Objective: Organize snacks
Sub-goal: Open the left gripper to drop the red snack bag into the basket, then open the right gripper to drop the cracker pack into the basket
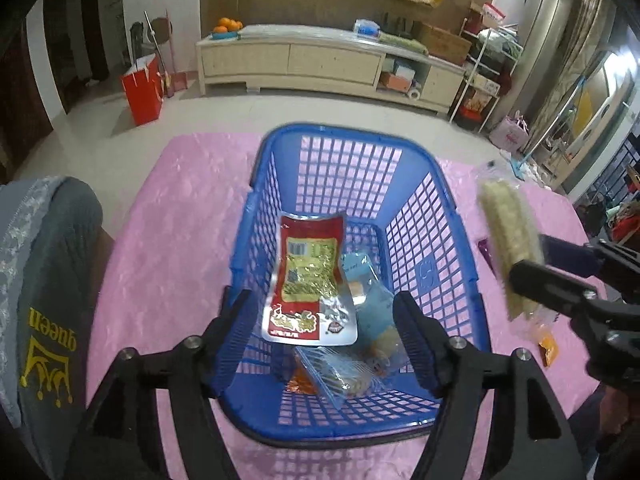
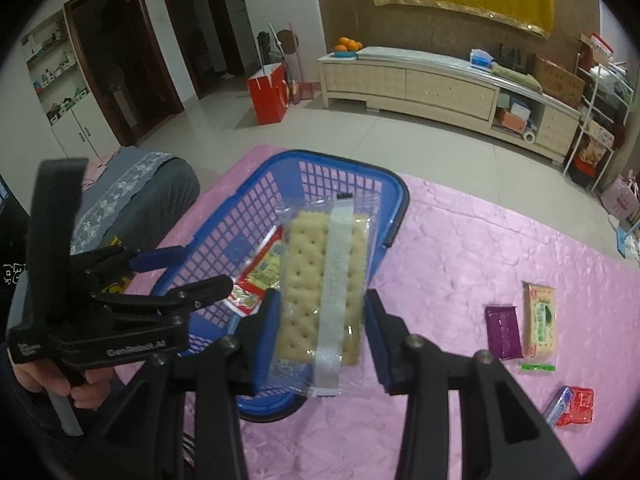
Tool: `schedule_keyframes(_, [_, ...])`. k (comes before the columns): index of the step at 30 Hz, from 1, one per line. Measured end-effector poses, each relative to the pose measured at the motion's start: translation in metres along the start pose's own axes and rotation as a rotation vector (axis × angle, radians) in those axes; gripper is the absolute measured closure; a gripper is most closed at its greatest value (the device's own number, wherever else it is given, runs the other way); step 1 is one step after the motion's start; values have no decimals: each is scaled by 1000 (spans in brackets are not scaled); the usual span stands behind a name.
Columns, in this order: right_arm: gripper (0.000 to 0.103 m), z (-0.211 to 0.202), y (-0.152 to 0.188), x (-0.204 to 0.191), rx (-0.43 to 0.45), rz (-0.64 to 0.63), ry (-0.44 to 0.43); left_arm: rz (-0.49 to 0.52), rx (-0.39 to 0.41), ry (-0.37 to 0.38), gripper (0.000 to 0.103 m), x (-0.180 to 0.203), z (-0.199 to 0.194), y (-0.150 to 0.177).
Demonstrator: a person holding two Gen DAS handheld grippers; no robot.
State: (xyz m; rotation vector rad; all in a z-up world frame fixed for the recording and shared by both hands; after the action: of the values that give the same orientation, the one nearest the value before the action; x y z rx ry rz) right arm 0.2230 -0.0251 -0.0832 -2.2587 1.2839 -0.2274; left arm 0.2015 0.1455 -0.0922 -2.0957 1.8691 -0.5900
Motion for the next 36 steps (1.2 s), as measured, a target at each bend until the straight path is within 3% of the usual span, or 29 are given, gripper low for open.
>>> schedule_keyframes(8, [57, 6, -14, -7, -5, -21, -5, 26, 59, -49, 35, -9, -26, -10])
schedule_keyframes(29, [56, 65, -37, 3, -83, -57, 52, 2, 28, -63, 35, -28, 11, -23])
schedule_keyframes(31, [50, 68, -37, 6, -92, -51, 73, 0, 28, -54, 35, -25, 11, -22])
schedule_keyframes(33, [16, 69, -35, 7, -104, -50, 83, 6, 28, -54, 35, -22, 11, -21])
schedule_keyframes(36, [7, 61, -29, 9, -71, -72, 122, 8, 28, -55, 35, -20, 9, -17])
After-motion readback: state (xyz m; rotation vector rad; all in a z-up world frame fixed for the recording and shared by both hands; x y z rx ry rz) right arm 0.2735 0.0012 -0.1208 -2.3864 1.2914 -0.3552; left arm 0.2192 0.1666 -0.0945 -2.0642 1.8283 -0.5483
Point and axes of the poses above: each gripper's, at about its wrist camera, not at the fingertips, and z roughly the way its jaws point, x to its right, y to its underside, the point moved 4 cm from there along z, roughly the way its jaws point, and after that the axes turned 7 degrees about -x, right-handed, at the moved point
